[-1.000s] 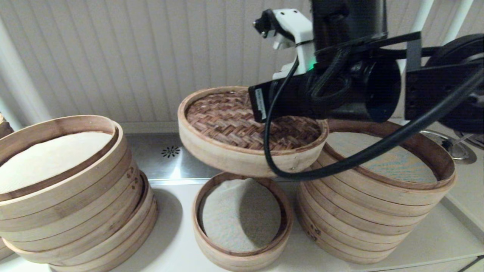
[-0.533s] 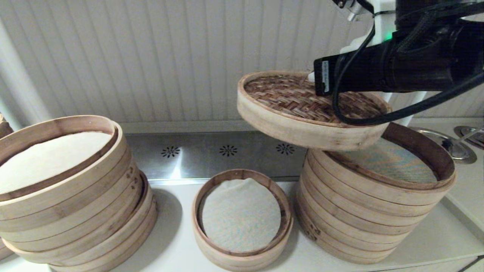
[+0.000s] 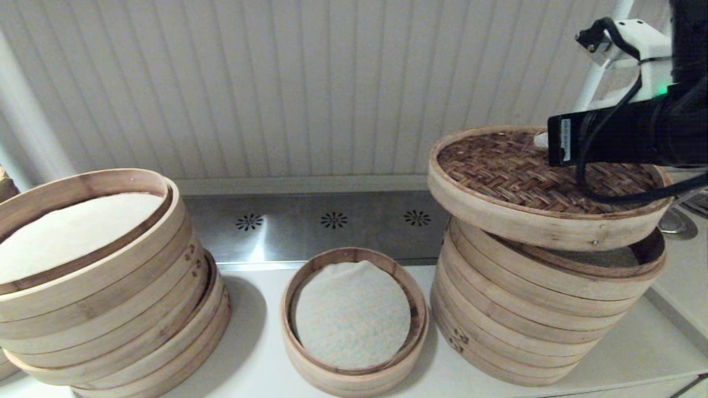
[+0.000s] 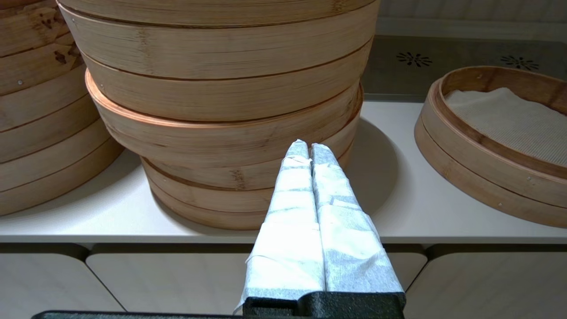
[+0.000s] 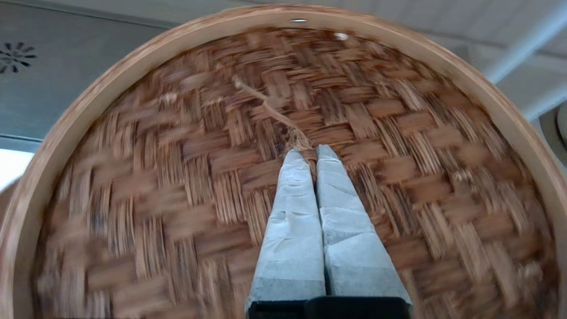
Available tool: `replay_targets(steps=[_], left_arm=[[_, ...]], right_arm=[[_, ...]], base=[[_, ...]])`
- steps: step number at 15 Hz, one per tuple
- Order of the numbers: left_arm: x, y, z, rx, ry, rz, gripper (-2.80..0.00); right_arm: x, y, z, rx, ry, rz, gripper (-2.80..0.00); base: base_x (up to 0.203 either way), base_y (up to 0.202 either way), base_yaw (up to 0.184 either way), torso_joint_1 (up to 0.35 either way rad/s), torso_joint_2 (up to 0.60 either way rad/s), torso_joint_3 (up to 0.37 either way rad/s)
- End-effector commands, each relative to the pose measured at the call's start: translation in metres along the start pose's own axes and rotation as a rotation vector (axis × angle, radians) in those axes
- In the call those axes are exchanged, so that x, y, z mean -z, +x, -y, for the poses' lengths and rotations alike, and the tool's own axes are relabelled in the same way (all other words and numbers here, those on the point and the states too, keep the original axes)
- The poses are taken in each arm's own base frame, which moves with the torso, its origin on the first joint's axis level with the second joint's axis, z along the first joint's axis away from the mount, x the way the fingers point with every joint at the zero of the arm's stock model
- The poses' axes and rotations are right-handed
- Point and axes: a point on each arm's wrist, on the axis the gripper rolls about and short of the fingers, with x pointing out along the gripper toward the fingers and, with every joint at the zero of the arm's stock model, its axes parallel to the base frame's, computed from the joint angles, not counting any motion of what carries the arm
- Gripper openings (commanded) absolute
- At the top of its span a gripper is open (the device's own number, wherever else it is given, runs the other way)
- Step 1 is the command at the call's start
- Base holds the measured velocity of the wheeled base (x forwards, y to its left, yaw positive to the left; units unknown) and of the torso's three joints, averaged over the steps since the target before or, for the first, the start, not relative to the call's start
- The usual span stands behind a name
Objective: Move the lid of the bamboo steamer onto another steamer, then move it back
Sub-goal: Put the steamer
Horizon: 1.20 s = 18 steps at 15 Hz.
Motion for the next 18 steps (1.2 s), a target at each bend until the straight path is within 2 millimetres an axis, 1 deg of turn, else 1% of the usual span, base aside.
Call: replay_targets(steps=[1, 3, 6, 9, 12, 18], left_arm=[[0.0, 0.0, 0.0, 0.0, 0.0, -0.001, -2.8], [0.0, 0.0, 0.0, 0.0, 0.0, 0.0, -2.8], [0.0, 0.0, 0.0, 0.0, 0.0, 0.0, -2.8], [0.0, 0.0, 0.0, 0.0, -0.001, 0.0, -2.8], [0.0, 0.0, 0.0, 0.0, 0.0, 0.0, -2.8], [0.0, 0.0, 0.0, 0.0, 0.0, -0.001, -2.8]], right_arm=[[0.008, -0.009, 0.014, 0.024, 0.015, -0.011, -2.8], [0.017, -0.009, 0.019, 0.038, 0.017, -0.041, -2.8], [0.031, -0.015, 0.02, 0.014, 0.015, -0.074, -2.8], [0.038, -0.009, 0.026, 0.03, 0.027, -0.067, -2.8], [0.041, -0.003, 0.03, 0.031, 0.036, -0.057, -2.8], [0.04, 0.004, 0.03, 0.023, 0.035, -0.063, -2.8]], base=[[0.0, 0.0, 0.0, 0.0, 0.0, 0.0], [0.0, 0.0, 0.0, 0.0, 0.0, 0.0], [0.0, 0.0, 0.0, 0.0, 0.0, 0.0], [0.0, 0.0, 0.0, 0.0, 0.0, 0.0], [0.0, 0.0, 0.0, 0.0, 0.0, 0.0], [0.0, 0.0, 0.0, 0.0, 0.0, 0.0]])
